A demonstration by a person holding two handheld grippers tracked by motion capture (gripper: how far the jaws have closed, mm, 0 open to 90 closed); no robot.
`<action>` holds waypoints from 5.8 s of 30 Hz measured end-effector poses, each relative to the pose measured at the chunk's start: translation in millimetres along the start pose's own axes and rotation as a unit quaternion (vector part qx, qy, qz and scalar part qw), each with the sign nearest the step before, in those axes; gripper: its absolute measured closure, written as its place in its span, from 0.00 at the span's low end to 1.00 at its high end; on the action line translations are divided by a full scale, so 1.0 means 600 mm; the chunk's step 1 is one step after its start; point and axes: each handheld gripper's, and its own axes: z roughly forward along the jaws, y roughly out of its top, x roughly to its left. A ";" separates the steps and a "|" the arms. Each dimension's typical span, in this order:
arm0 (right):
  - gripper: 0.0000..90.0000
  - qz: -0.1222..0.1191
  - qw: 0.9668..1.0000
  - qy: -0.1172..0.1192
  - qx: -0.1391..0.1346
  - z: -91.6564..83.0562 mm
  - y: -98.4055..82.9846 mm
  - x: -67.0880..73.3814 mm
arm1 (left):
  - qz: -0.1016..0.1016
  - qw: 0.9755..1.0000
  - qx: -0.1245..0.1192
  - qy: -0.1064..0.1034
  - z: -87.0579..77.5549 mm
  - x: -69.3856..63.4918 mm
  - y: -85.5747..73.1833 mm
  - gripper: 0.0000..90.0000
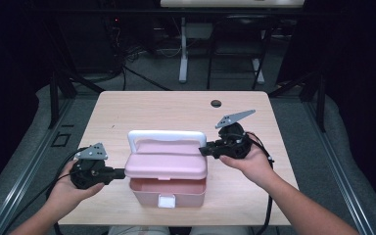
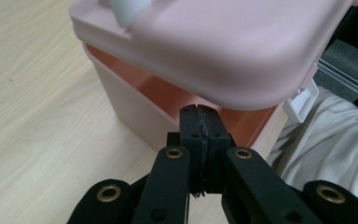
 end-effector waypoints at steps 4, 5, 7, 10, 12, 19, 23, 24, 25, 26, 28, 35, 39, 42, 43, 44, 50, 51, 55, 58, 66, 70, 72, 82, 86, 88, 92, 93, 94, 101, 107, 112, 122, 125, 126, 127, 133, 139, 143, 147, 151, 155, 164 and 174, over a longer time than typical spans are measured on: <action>0.84 -0.001 1.000 -0.001 0.001 0.000 0.001 -0.001 | 0.005 1.000 0.006 -0.011 0.016 -0.008 0.004 1.00; 0.84 -0.001 1.000 -0.002 0.001 0.000 0.001 -0.001 | 0.005 1.000 0.006 -0.011 0.016 -0.008 0.004 1.00; 0.84 -0.001 1.000 -0.002 0.002 0.000 0.001 -0.001 | 0.008 1.000 0.008 -0.017 0.022 -0.011 0.008 1.00; 0.84 -0.002 1.000 -0.005 0.002 0.001 0.001 -0.001 | 0.014 1.000 0.011 -0.023 0.030 -0.017 0.013 1.00; 0.84 -0.001 1.000 -0.005 0.002 0.001 0.001 -0.002 | 0.017 0.999 0.013 -0.026 0.033 -0.019 0.014 1.00; 0.83 -0.003 1.000 -0.006 0.001 0.002 -0.002 -0.002 | 0.019 0.999 0.015 -0.027 0.036 -0.025 0.016 1.00; 0.83 -0.003 1.000 -0.006 0.003 0.002 -0.004 -0.002 | 0.019 0.999 0.016 -0.026 0.036 -0.025 0.017 1.00; 0.81 -0.004 1.000 -0.008 0.001 0.002 -0.005 -0.001 | 0.019 0.999 0.017 -0.026 0.035 -0.025 0.017 1.00; 0.80 -0.003 1.000 -0.008 -0.001 0.001 -0.005 -0.001 | 0.019 0.999 0.018 -0.026 0.035 -0.025 0.018 1.00; 0.79 -0.003 1.000 -0.009 -0.003 -0.001 -0.005 -0.001 | 0.018 0.999 0.018 -0.026 0.035 -0.025 0.018 1.00; 0.79 -0.004 1.000 -0.014 -0.006 -0.004 -0.006 0.001 | 0.018 0.999 0.018 -0.025 0.034 -0.025 0.019 1.00; 0.79 -0.002 0.999 -0.038 -0.013 -0.023 -0.027 0.007 | 0.019 0.999 0.015 -0.022 0.028 -0.024 0.027 1.00; 0.81 0.002 0.999 -0.047 -0.011 -0.025 -0.040 0.005 | 0.018 1.000 0.010 -0.018 0.024 -0.023 0.034 1.00; 0.83 0.002 0.999 -0.050 -0.004 -0.023 -0.049 0.005 | 0.018 1.000 0.009 -0.016 0.020 -0.021 0.039 1.00; 0.84 0.001 0.999 -0.052 -0.002 -0.022 -0.053 0.005 | 0.018 1.000 0.007 -0.015 0.019 -0.021 0.041 1.00; 0.84 0.000 0.999 -0.052 0.000 -0.020 -0.056 0.006 | 0.018 1.000 0.006 -0.015 0.018 -0.021 0.042 1.00; 0.87 -0.003 0.999 -0.047 0.006 -0.011 -0.070 0.015 | 0.020 1.000 0.004 -0.011 0.015 -0.019 0.050 1.00; 0.88 -0.005 0.999 -0.045 0.009 -0.008 -0.073 0.018 | 0.019 1.000 0.003 -0.011 0.014 -0.019 0.051 1.00; 0.91 -0.014 0.999 -0.039 0.022 0.005 -0.084 0.027 | 0.018 1.000 0.000 -0.009 0.010 -0.016 0.059 1.00; 0.92 -0.017 0.999 -0.034 0.030 0.018 -0.094 0.031 | 0.016 1.000 -0.004 -0.008 0.008 -0.014 0.065 1.00; 0.95 -0.018 0.999 -0.020 0.033 0.035 -0.106 0.039 | 0.013 1.000 -0.008 -0.004 0.002 -0.007 0.080 1.00; 0.96 -0.020 0.999 -0.016 0.032 0.036 -0.107 0.043 | 0.012 1.000 -0.007 -0.005 0.001 -0.006 0.082 1.00; 0.97 -0.023 0.999 -0.013 0.033 0.036 -0.107 0.045 | 0.012 1.000 -0.008 -0.004 0.000 -0.005 0.083 1.00; 1.00 -0.037 0.998 -0.002 0.043 0.047 -0.110 0.058 | 0.009 1.000 -0.008 -0.005 -0.002 -0.001 0.089 1.00; 1.00 -0.037 0.998 0.000 0.045 0.050 -0.111 0.060 | 0.008 1.000 -0.008 -0.003 -0.003 -0.001 0.091 1.00; 1.00 -0.037 0.998 0.006 0.044 0.052 -0.113 0.062 | 0.010 1.000 -0.008 -0.002 -0.003 0.000 0.093 1.00; 1.00 -0.034 0.998 0.010 0.045 0.056 -0.116 0.063 | 0.008 1.000 -0.008 -0.002 -0.003 0.000 0.095 1.00; 1.00 -0.035 0.998 0.013 0.045 0.058 -0.117 0.063 | 0.008 1.000 -0.008 -0.002 -0.003 0.001 0.095 1.00; 1.00 -0.035 0.998 0.015 0.045 0.060 -0.118 0.063 | 0.008 1.000 -0.007 -0.003 -0.003 0.001 0.095 1.00; 1.00 -0.039 0.998 0.017 0.048 0.073 -0.121 0.067 | 0.008 1.000 -0.007 -0.002 -0.004 0.001 0.096 1.00; 1.00 -0.037 0.998 0.023 0.047 0.078 -0.123 0.067 | 0.008 1.000 -0.008 -0.001 -0.004 0.003 0.097 1.00; 1.00 -0.037 0.998 0.024 0.045 0.083 -0.125 0.068 | 0.008 1.000 -0.006 -0.001 -0.005 0.003 0.099 1.00; 1.00 -0.036 0.998 0.028 0.042 0.090 -0.126 0.066 | 0.005 1.000 -0.007 0.000 -0.006 0.006 0.104 1.00; 1.00 -0.037 0.998 0.026 0.043 0.092 -0.128 0.063 | 0.004 1.000 -0.007 -0.002 -0.006 0.007 0.106 1.00; 1.00 -0.032 0.998 0.026 0.041 0.092 -0.128 0.061 | 0.004 1.000 -0.008 -0.002 -0.006 0.007 0.107 1.00; 1.00 -0.032 0.998 0.026 0.040 0.092 -0.128 0.060 | 0.005 1.000 -0.009 -0.001 -0.006 0.007 0.107 1.00; 1.00 -0.030 0.998 0.025 0.040 0.091 -0.128 0.058 | 0.004 1.000 -0.010 0.002 -0.007 0.009 0.113 1.00; 1.00 -0.029 0.998 0.027 0.040 0.091 -0.129 0.057 | 0.004 1.000 -0.010 0.005 -0.008 0.011 0.117 1.00; 1.00 -0.028 0.998 0.027 0.039 0.091 -0.129 0.057 | 0.002 1.000 -0.011 0.007 -0.008 0.013 0.120 1.00; 1.00 -0.030 0.998 0.028 0.040 0.091 -0.129 0.057 | 0.002 1.000 -0.010 0.009 -0.009 0.014 0.123 1.00; 1.00 -0.030 0.998 0.029 0.040 0.091 -0.129 0.057 | 0.002 1.000 -0.010 0.010 -0.009 0.015 0.126 1.00; 1.00 -0.031 0.998 0.028 0.042 0.091 -0.128 0.057 | 0.003 1.000 -0.008 0.010 -0.010 0.017 0.128 1.00; 1.00 -0.032 0.998 0.026 0.044 0.091 -0.128 0.058 | 0.000 1.000 -0.009 0.012 -0.010 0.019 0.133 1.00; 1.00 -0.032 0.998 0.026 0.044 0.091 -0.128 0.058 | -0.002 1.000 -0.010 0.016 -0.010 0.025 0.142 1.00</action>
